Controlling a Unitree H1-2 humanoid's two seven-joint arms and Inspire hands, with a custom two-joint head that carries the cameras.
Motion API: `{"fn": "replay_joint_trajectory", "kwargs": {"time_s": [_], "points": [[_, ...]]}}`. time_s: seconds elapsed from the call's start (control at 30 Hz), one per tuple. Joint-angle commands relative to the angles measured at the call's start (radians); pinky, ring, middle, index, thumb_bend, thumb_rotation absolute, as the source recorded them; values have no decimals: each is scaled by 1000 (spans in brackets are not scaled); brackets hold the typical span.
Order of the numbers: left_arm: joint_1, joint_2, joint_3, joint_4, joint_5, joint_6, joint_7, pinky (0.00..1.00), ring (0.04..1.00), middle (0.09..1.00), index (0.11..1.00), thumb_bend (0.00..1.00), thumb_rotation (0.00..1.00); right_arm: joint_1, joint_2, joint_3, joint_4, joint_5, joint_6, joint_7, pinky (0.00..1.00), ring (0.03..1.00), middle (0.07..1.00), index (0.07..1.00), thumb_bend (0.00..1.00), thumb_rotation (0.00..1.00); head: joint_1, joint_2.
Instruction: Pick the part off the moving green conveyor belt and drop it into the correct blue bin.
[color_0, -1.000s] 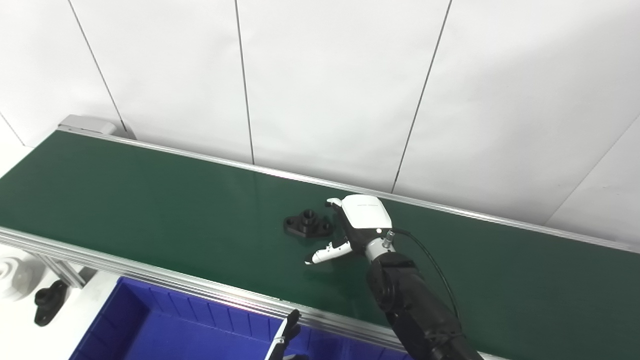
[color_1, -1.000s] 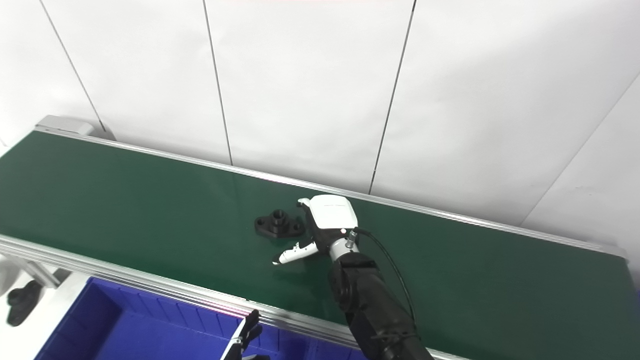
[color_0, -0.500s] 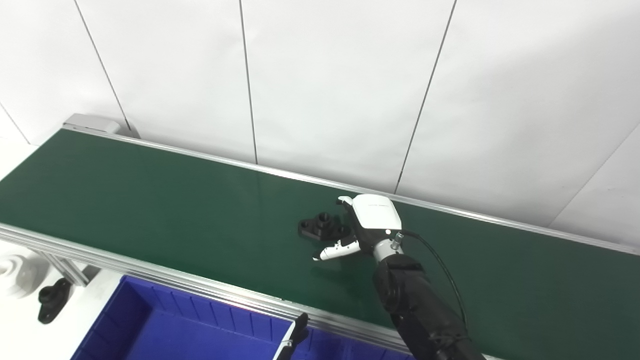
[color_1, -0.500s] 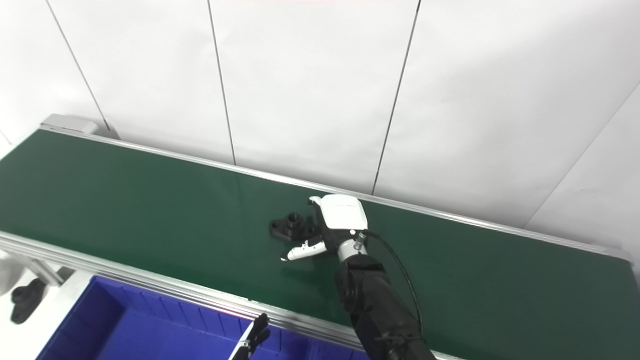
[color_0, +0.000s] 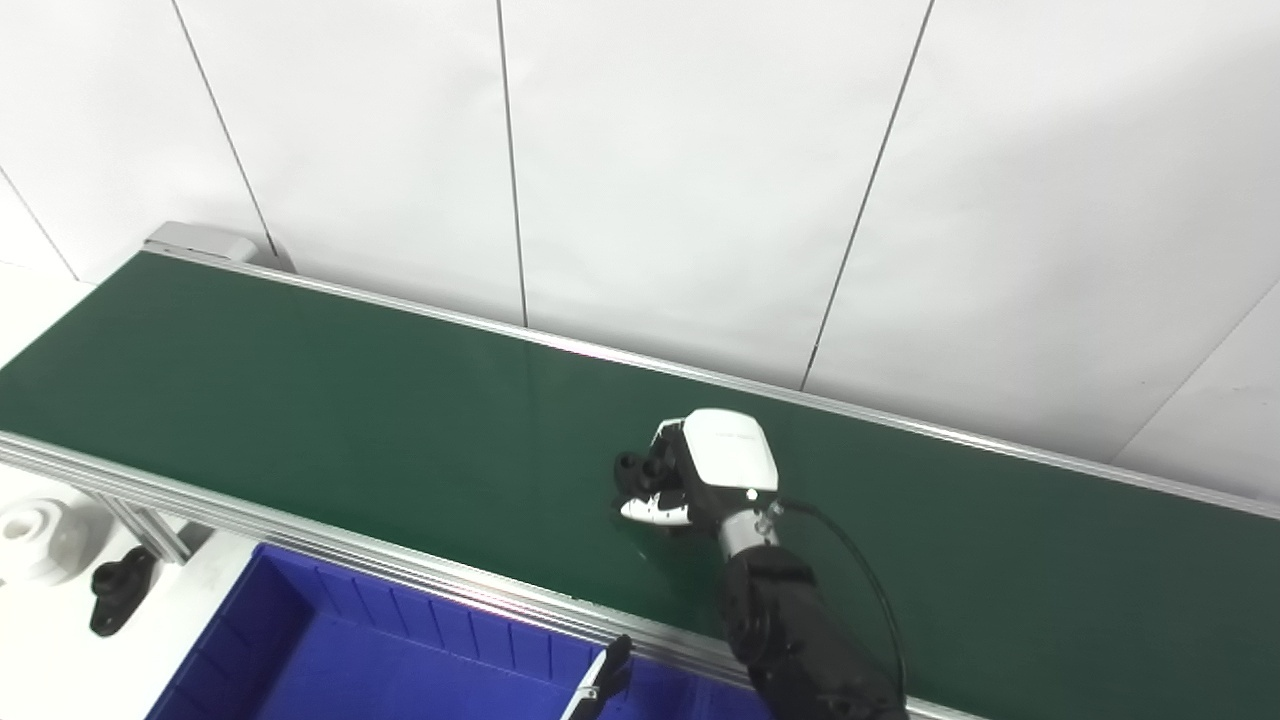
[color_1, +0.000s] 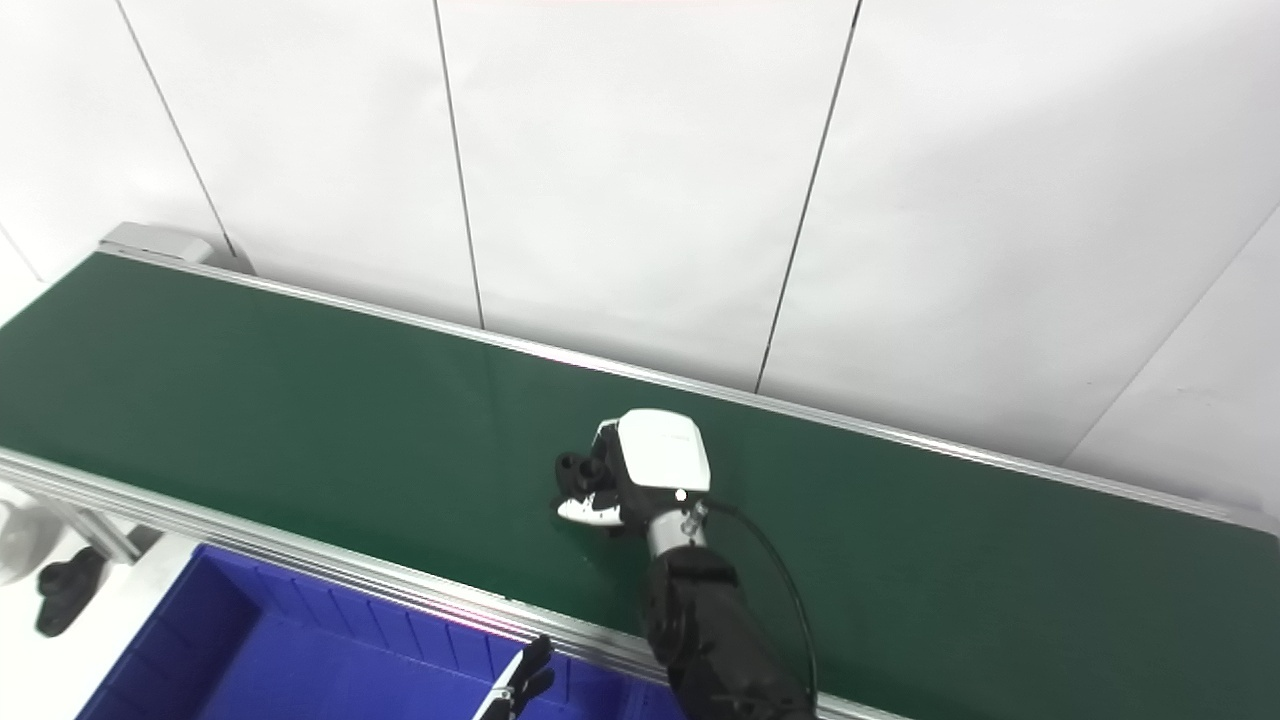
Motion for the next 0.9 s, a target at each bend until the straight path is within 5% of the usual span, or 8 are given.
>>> {"fn": "replay_joint_trajectory", "kwargs": {"time_s": [0.0, 0.5, 0.67, 0.87], "points": [[17, -38, -50, -35, 22, -10, -31, 723, 962, 1000, 1000, 966, 705, 10, 19, 26, 10, 0, -31, 2, 130, 187, 281, 488, 510, 128, 0, 0], [14, -25, -42, -51, 3, 8, -61, 720, 971, 1000, 1000, 953, 684, 39, -8, 70, -12, 8, -3, -5, 114, 174, 271, 489, 512, 126, -26, 8], [11, -16, -30, -64, -11, 38, -75, 772, 972, 1000, 1000, 952, 692, 80, -32, 53, -124, 10, -50, -98, 103, 161, 257, 489, 508, 135, -67, 13], [-8, -17, 9, -20, -41, -47, -55, 788, 943, 1000, 1000, 880, 703, 147, -51, 42, -378, -9, -41, -115, 109, 167, 263, 487, 504, 142, -130, 31]]}}
